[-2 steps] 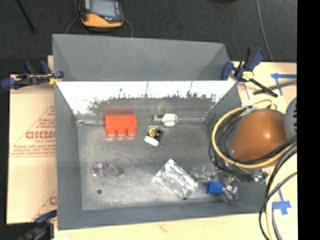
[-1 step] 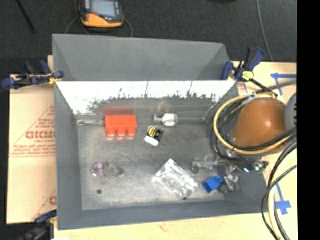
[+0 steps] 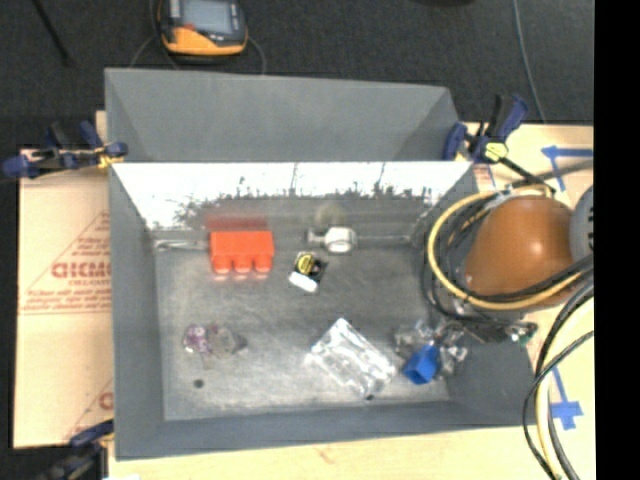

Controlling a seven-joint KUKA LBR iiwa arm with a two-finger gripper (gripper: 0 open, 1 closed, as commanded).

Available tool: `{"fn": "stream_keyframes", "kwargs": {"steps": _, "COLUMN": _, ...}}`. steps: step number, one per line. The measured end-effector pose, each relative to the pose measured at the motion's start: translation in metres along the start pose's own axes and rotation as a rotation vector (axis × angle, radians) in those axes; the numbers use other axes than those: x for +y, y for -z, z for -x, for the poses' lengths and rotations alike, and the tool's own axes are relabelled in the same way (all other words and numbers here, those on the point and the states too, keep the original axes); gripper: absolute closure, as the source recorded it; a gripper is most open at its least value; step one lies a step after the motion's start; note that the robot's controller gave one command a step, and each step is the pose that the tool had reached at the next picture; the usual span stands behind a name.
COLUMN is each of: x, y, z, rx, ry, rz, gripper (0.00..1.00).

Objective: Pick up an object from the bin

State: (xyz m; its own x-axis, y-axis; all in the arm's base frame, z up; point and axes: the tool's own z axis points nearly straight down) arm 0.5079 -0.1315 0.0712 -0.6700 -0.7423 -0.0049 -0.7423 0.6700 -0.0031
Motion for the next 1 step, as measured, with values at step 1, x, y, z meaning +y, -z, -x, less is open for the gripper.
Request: {"fn": "stream_keyframes", "kwargs": {"steps": 1, "x": 0.0195, "y": 0.1575, "z": -0.0054, "rx": 0.000, "ry": 0.060, "rz": -0.006, "gripper": 1.00}}
